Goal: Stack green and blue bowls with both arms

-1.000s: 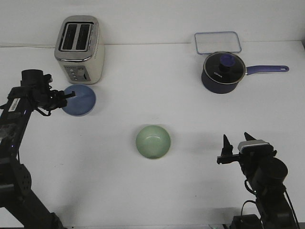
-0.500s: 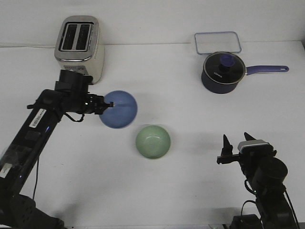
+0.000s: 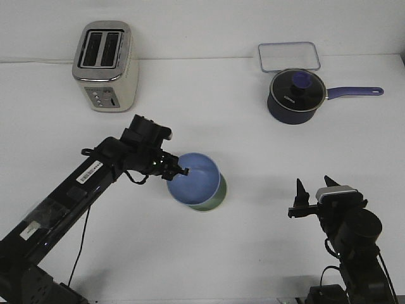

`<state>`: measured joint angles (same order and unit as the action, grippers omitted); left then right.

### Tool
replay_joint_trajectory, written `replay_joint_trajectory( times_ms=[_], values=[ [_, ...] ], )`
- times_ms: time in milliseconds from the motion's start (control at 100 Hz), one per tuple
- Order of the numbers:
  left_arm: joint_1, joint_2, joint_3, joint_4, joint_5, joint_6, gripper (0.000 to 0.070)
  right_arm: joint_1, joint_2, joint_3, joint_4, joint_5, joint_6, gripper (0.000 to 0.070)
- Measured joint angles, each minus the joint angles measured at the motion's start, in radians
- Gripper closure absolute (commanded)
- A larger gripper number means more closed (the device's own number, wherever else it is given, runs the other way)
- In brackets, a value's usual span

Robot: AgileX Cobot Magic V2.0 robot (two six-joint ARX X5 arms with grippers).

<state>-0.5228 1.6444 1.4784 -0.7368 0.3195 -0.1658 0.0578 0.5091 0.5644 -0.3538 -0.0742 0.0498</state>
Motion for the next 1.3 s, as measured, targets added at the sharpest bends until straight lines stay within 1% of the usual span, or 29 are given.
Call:
replay_joint_trajectory(
  times_ms=[100, 300, 390, 650, 680, 700, 780, 810, 880, 950, 1160, 1300],
  values=[
    [-0.014, 0.001, -0.035, 0.029, -0.001, -0.014, 0.0691, 0.000, 0.000, 0.000, 0.000, 0.000, 0.000, 0.0205],
    [-0.046, 0.012, -0.036, 0.084, -0.013, -0.031, 0.0691, 0.000, 0.000, 0.000, 0.000, 0.000, 0.002, 0.0205],
    [-0.054, 0.030, -0.036, 0.082, -0.033, -0.036, 0.0691, 0.000, 0.000, 0.000, 0.000, 0.000, 0.003, 0.0205],
    [-0.055, 0.090, -0.036, 0.084, -0.036, -0.036, 0.0678, 0.000, 0.000, 0.000, -0.006, 0.000, 0.003, 0.0205],
    [-0.055, 0.090, -0.036, 0.085, -0.035, -0.036, 0.0659, 0.000, 0.000, 0.000, -0.007, 0.000, 0.003, 0.0205],
    [-0.055, 0.090, -0.036, 0.087, -0.035, -0.036, 0.0630, 0.000, 0.000, 0.000, -0.007, 0.000, 0.003, 0.0205],
    [-0.055, 0.090, -0.036, 0.094, -0.035, -0.038, 0.0468, 0.000, 0.000, 0.000, -0.007, 0.000, 0.003, 0.0205],
    [-0.055, 0.090, -0.036, 0.094, -0.035, -0.038, 0.0425, 0.000, 0.000, 0.000, -0.007, 0.000, 0.003, 0.0205],
    [-0.055, 0.090, -0.036, 0.095, -0.036, -0.039, 0.0352, 0.000, 0.000, 0.000, -0.007, 0.000, 0.003, 0.0205],
    [-0.055, 0.090, -0.036, 0.097, -0.035, -0.039, 0.0310, 0.000, 0.000, 0.000, -0.007, 0.000, 0.003, 0.0205],
    [-0.051, 0.087, -0.036, 0.105, -0.035, -0.035, 0.0302, 0.000, 0.000, 0.000, -0.007, 0.000, 0.003, 0.0205],
    [-0.011, 0.034, -0.036, 0.103, -0.039, -0.022, 0.0302, 0.000, 0.000, 0.000, -0.007, 0.000, 0.003, 0.0205]
  ],
)
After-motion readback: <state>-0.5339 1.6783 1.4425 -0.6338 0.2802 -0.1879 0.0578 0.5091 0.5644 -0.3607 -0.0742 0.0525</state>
